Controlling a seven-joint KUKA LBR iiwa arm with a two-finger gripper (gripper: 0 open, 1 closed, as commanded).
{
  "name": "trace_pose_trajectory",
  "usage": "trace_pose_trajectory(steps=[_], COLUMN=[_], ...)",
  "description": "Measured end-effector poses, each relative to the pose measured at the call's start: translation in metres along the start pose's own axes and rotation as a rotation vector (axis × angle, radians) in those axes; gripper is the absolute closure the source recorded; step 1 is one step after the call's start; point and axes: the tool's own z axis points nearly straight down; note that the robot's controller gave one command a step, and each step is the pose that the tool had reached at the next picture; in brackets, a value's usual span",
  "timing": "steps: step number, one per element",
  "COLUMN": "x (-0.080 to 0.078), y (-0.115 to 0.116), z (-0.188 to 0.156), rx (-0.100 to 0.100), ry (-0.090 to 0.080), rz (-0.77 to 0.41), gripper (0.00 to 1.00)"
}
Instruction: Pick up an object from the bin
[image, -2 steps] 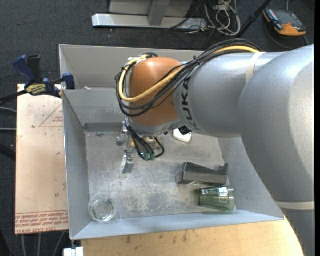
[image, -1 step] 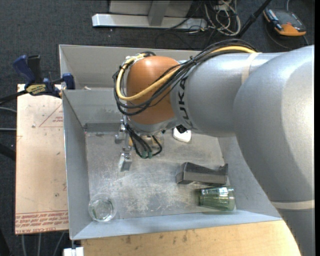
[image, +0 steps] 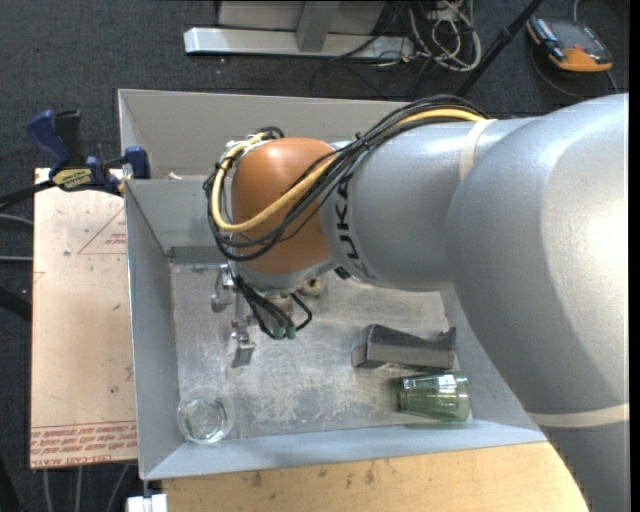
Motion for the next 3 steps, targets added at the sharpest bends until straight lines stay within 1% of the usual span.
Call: trace_pose_trajectory(steps=[1,2,3], x=[0.019,0.068,0.068], y=[0.012,0.029,0.029], z=[0.016,0.049,0.049], rx=[-0.004,0.0,0.0], ry=[-0.019,-0.01,-0.011], rz=[-0.049,-0.211,-0.211], gripper=[0.0,1.0,1.0])
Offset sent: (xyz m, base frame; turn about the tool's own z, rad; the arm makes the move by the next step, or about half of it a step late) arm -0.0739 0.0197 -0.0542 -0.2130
